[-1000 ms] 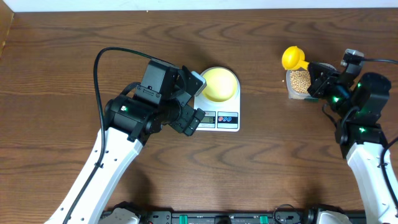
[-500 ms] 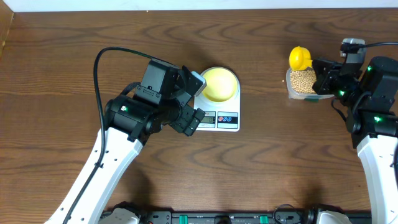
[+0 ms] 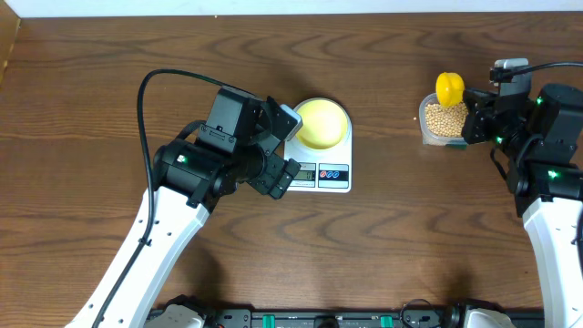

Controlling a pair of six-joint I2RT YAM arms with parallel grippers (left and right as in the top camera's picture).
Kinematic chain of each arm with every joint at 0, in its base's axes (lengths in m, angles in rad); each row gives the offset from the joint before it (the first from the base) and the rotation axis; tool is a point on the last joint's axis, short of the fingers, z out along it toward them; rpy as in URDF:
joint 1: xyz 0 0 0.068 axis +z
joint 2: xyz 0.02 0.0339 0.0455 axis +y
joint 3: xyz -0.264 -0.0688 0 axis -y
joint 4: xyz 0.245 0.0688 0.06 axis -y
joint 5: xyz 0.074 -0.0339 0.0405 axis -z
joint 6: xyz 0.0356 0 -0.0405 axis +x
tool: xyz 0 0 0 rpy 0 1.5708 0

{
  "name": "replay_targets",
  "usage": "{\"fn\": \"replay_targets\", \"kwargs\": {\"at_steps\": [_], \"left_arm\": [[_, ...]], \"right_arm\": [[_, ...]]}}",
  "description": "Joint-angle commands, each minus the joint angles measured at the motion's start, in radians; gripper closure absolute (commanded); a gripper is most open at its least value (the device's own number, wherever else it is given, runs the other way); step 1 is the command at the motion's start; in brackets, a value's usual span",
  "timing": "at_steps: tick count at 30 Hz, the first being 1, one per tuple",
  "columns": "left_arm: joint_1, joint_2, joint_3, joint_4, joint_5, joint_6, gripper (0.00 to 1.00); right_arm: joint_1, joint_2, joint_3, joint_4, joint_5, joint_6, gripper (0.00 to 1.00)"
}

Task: Scoop item into bowl and weigh 50g on scale
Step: 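Lower the yellow scoop with the right gripper into the soybean tub, then drag the scoop through the soybeans with the right gripper to fill it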

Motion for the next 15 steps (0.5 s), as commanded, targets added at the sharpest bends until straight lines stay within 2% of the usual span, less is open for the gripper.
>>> {"fn": "replay_targets", "kwargs": {"at_steps": [1,15], "left_arm": [[0.003,-0.009,-0.002,-0.006,0.005,0.017,0.12],[0.003,-0.009,-0.002,-0.006,0.005,0.017,0.12]], "right_arm": [[-0.014,-0.004,0.02,-0.003,0.037,-0.032,0.99],[-0.029,0.021,0.022,-0.056,0.043,-0.016,0.99]]}}
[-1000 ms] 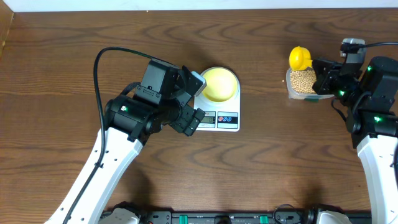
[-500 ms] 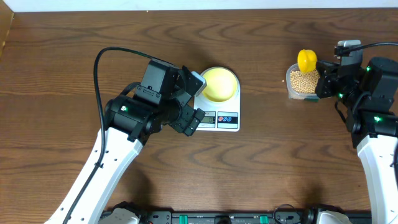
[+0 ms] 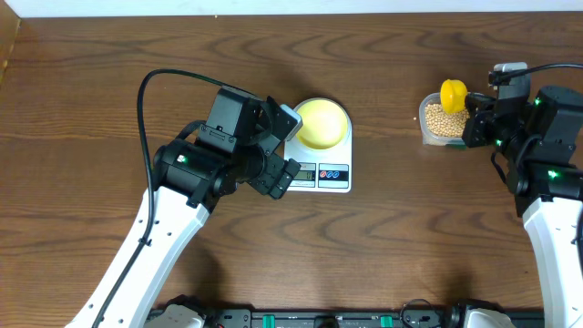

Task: Scoop item into bowl and weigh 50g on scale
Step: 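Drag the scoop through the soybeans with the right gripper to fill it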

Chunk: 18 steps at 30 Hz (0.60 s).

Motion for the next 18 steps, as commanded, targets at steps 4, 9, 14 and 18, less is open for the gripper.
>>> {"fn": "replay_targets", "kwargs": {"at_steps": [4,9,14,18], "left_arm": [[0.003,-0.009,-0.002,-0.006,0.005,0.017,0.12],[0.003,-0.009,-0.002,-0.006,0.005,0.017,0.12],[0.003,-0.009,-0.002,-0.006,0.005,0.017,0.12],[0.003,-0.009,-0.002,-0.006,0.005,0.017,0.12]], "right_arm": [[-0.04,0.056,0.032,-0.039,-0.002,0.004,0.99],[-0.058,0.121,0.032,-0.085,0.005,0.003,0.99],[-0.063,0.184,0.032,-0.074,0.025,-0.008,0.99],[-0.063,0.227,0.032,-0.048,0.076,-0.023,0.99]]}}
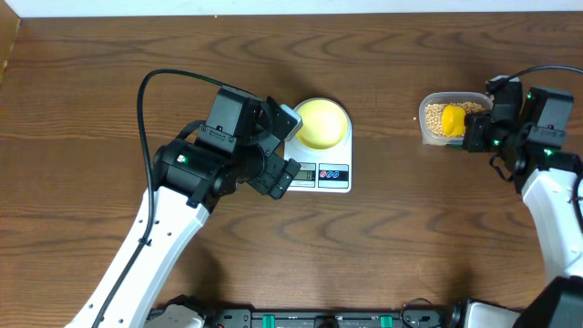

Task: Scoop item into bowl and weigh 50g on scale
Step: 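Drag the scoop through the soybeans with the right gripper to fill it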

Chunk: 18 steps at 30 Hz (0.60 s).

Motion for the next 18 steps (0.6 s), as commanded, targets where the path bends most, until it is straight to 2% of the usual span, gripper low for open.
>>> {"fn": "replay_targets", "kwargs": {"at_steps": [1,18], "left_arm": [[0.003,-0.009,-0.002,-0.006,0.004,0.017,0.12],[0.003,-0.009,-0.002,-0.006,0.004,0.017,0.12]], "right_arm": [[-0.008,0.035,0.025,0.008,0.061,-0.023,0.99],[-0.007,0.048,0.026,0.05,0.021,-0.063,0.99]]}}
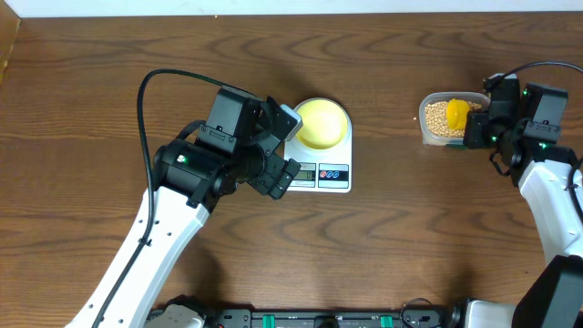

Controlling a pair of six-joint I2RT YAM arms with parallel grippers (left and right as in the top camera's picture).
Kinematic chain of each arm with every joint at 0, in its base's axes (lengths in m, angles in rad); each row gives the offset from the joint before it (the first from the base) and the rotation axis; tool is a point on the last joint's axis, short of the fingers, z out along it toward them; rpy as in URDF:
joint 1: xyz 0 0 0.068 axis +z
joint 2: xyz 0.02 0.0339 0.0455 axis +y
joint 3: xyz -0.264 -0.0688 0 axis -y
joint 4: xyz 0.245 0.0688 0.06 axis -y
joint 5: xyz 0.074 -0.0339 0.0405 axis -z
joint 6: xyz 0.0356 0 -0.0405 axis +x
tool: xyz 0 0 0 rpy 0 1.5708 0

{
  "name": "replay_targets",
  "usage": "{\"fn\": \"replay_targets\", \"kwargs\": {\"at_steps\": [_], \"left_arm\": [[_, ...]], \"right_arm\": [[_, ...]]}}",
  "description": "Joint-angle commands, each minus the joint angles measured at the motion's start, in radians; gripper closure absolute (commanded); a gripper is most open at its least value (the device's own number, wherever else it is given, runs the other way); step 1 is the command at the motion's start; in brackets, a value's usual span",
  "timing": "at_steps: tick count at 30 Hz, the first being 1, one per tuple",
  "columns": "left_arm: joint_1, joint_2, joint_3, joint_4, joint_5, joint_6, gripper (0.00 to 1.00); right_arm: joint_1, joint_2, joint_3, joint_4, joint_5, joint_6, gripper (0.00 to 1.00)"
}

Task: Scoop item into bowl and weigh 50g on scale
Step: 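Drag the scoop through the soybeans with the right gripper to fill it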

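Observation:
A yellow bowl [322,123] sits on the white digital scale [321,178] at the table's middle. My left gripper [286,119] is at the bowl's left rim and looks shut on it. At the right, a clear tub of tan beans [439,119] stands on the table. The yellow scoop [457,112] lies down in the beans. My right gripper [475,125] is shut on the scoop's handle, at the tub's right edge.
The left arm's black cable [159,80] loops over the table behind the arm. The dark wooden table [383,255] runs to a pale back edge at the top of the view.
The scoop has shifted a little toward the far right inside the tub, and the right wrist has turned slightly. The left arm, bowl and scale have not moved.
The right gripper first held the scoop over the tub's far rim, and it was still there a moment later. Then the scoop was down in the beans, where it remains, slightly shifted. The left gripper stayed at the bowl's rim throughout.

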Motion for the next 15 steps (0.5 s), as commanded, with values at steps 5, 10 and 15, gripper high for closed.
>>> {"fn": "replay_targets", "kwargs": {"at_steps": [5,10,15], "left_arm": [[0.003,-0.009,-0.002,-0.006,0.005,0.017,0.12],[0.003,-0.009,-0.002,-0.006,0.005,0.017,0.12],[0.003,-0.009,-0.002,-0.006,0.005,0.017,0.12]], "right_arm": [[-0.006,-0.071,0.019,-0.016,-0.019,-0.014,0.99],[-0.006,-0.153,0.019,-0.061,-0.019,-0.015,0.99],[-0.006,-0.198,0.019,-0.084,-0.003,-0.044,0.99]]}}
